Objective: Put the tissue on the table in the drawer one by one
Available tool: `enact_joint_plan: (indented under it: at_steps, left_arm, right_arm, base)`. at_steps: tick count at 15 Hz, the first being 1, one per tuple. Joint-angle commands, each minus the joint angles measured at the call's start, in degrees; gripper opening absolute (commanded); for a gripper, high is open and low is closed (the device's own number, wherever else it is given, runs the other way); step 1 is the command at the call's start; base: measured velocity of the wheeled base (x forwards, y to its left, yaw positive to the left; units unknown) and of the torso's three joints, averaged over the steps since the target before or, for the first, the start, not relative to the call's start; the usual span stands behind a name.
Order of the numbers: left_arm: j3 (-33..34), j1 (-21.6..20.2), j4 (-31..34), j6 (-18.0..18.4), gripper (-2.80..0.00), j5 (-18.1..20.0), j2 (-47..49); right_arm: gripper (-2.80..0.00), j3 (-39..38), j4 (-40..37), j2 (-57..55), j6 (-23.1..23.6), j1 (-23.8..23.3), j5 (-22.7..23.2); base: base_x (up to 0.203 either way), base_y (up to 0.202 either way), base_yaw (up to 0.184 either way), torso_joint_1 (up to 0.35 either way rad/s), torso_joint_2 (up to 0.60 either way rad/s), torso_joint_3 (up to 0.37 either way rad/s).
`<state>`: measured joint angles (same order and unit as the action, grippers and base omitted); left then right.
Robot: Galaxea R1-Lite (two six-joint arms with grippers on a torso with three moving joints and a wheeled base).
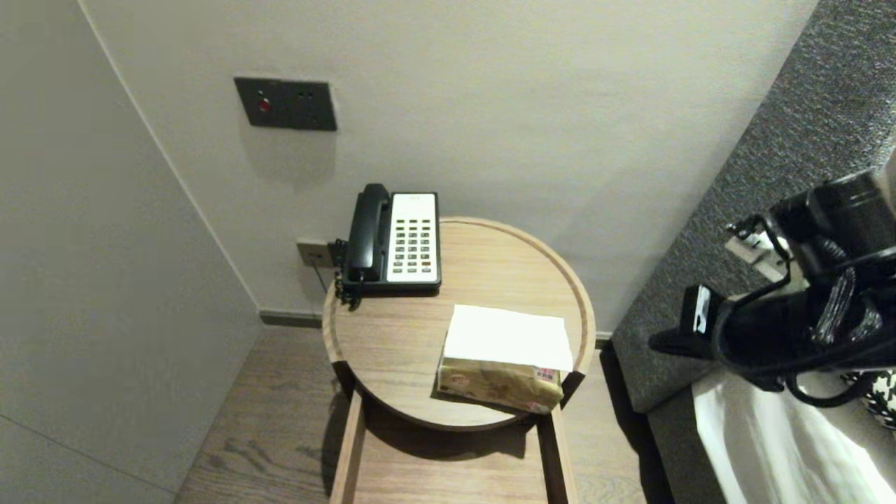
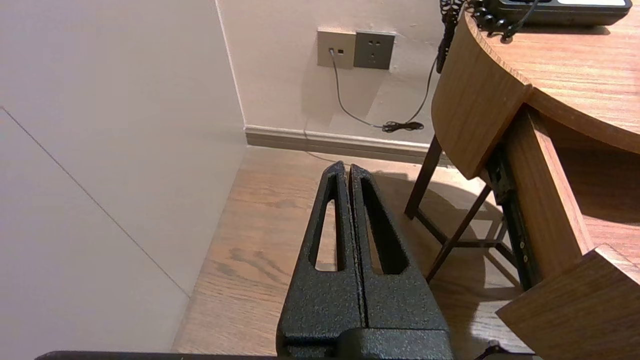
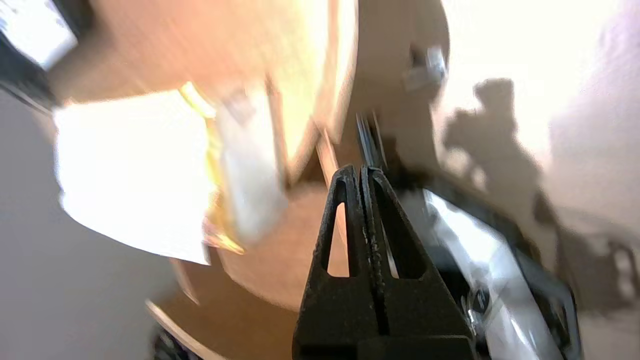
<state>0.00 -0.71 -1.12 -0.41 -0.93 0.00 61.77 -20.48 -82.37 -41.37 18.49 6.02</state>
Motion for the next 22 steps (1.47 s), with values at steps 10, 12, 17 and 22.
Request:
enact_joint_plan:
  at_steps: [10,12,17,22]
  left_arm:
    - [0.0,0.0,-0.02,-0.02,-2.8,-0.04,-0.09]
    - [0.0,0.0,-0.02,-0.02,-2.8,-0.04,-0.09]
    - [0.0,-0.08,-0.02,-0.02,-2.8,-0.04,-0.09]
    - [0.0,0.0,-0.02,-0.02,-2.8,-0.04,-0.09]
  right_arm:
    - [-2.8,28.54,-12.75,-6.51,41.8,0.12,12.4]
    - [-2.8,29.94,-16.63,-6.77,48.86,2.48,13.62]
    - [-2.8,30.13,-23.57,-8.87,60.97,10.01,13.69]
    - [-2.8,31.33,-24.26,-12.96,66.26,12.71,13.41]
  base:
    - [0.0,0.0,0.0,0.0,0.0,0.0]
    - [0.0,0.0,0.0,0.0,0.0,0.0]
    - [0.0,0.0,0.0,0.0,0.0,0.0]
    - [0.0,0.0,0.0,0.0,0.0,0.0]
